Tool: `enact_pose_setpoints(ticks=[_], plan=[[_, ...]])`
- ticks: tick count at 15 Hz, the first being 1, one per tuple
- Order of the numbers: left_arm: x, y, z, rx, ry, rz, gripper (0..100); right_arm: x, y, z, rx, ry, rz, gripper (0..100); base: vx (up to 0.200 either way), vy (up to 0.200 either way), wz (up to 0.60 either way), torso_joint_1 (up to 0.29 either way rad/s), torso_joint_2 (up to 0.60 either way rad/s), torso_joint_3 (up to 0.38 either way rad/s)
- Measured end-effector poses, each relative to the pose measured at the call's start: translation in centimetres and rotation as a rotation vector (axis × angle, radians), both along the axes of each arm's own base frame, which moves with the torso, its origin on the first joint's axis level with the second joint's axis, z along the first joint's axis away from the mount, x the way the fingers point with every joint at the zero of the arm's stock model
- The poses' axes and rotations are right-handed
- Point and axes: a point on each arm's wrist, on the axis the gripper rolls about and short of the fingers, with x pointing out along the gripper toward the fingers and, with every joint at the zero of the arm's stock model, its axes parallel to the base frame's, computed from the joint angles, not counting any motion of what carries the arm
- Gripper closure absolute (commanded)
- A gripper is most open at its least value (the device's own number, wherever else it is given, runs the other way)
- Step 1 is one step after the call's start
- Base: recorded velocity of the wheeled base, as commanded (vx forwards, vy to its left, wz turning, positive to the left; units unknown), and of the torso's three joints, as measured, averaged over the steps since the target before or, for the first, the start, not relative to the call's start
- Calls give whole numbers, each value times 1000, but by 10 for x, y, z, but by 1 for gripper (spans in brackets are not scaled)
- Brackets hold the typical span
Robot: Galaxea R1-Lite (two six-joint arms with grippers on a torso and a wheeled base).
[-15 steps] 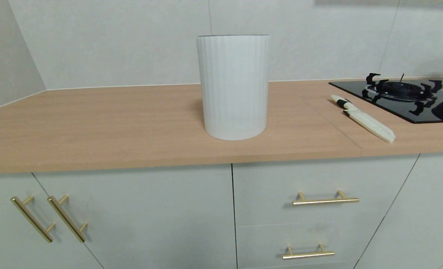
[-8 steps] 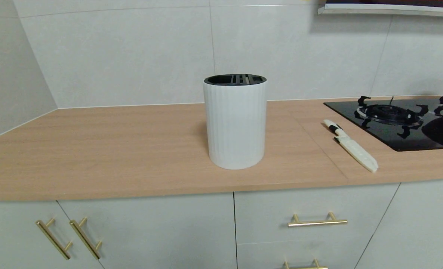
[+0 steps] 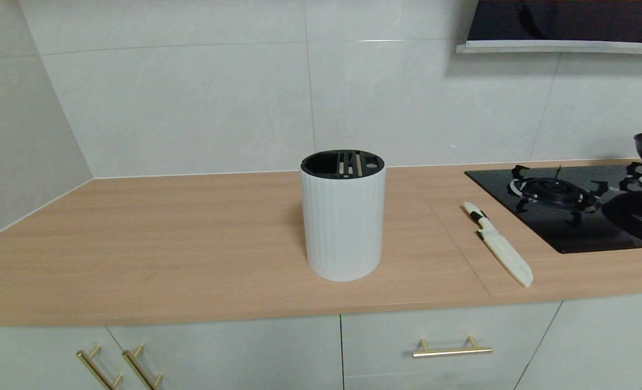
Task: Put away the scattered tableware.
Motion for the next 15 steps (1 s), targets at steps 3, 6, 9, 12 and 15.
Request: enact_pose_setpoints(ticks=[3,6,9,12,15], plan=[[0,0,0,0,0,0,0,0,0,0,0,0,0,0,0,0,0,233,-515,-285],[0,0,0,0,0,0,0,0,0,0,0,0,0,0,0,0,0,246,-531,-295],[0,0,0,0,0,0,0,0,0,0,0,0,0,0,0,0,0,258,-549,-307],[0,0,0,0,0,0,0,0,0,0,0,0,0,0,0,0,0,269,-592,-320],[0,0,0,0,0,0,0,0,0,0,0,0,0,0,0,0,0,256,-531,-281]])
